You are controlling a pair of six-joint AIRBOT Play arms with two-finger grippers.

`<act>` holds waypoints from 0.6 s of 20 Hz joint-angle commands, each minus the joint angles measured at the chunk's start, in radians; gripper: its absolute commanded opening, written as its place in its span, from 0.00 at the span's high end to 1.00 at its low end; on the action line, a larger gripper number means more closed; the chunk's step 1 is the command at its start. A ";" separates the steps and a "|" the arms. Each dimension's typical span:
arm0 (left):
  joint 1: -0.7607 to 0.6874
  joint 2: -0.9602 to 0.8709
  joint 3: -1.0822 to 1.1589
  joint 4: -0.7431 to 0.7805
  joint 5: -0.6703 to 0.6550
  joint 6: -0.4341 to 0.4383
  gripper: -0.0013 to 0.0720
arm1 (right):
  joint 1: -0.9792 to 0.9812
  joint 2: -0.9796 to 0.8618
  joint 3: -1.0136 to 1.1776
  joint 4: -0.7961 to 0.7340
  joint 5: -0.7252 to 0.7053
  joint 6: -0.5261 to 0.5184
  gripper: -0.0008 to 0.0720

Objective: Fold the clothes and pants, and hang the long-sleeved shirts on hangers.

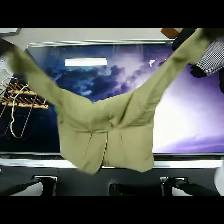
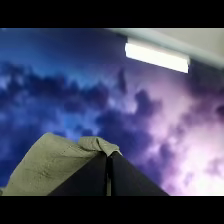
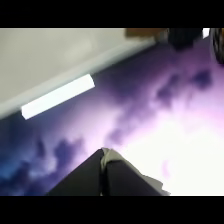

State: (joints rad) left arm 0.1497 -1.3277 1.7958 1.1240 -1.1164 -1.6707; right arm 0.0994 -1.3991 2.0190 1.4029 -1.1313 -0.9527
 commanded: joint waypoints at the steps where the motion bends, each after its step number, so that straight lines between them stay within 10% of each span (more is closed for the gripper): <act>1: -0.069 -0.303 -0.037 -0.006 0.080 -0.008 0.95 | 0.001 -0.283 -0.010 0.027 0.045 0.064 0.95; 7: -0.101 -0.598 -0.037 -0.072 0.093 -0.014 0.95 | 0.001 -0.543 -0.010 0.215 0.079 0.069 0.91; 8: -0.099 -0.608 -0.036 -0.082 0.089 -0.013 0.86 | 0.000 -0.549 -0.010 0.235 0.075 0.041 0.83; 11: -0.069 -0.599 -0.014 -0.082 0.017 0.053 0.12 | -0.009 -0.514 -0.010 0.261 0.023 -0.149 0.58; 12: -0.049 -0.593 0.011 -0.082 -0.044 0.084 0.06 | -0.023 -0.487 -0.010 0.278 -0.024 -0.242 0.54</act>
State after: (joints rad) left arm 0.0746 -1.9026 1.7775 1.0550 -1.0672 -1.6489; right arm 0.0917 -1.9034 2.0087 1.6215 -1.0832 -1.0061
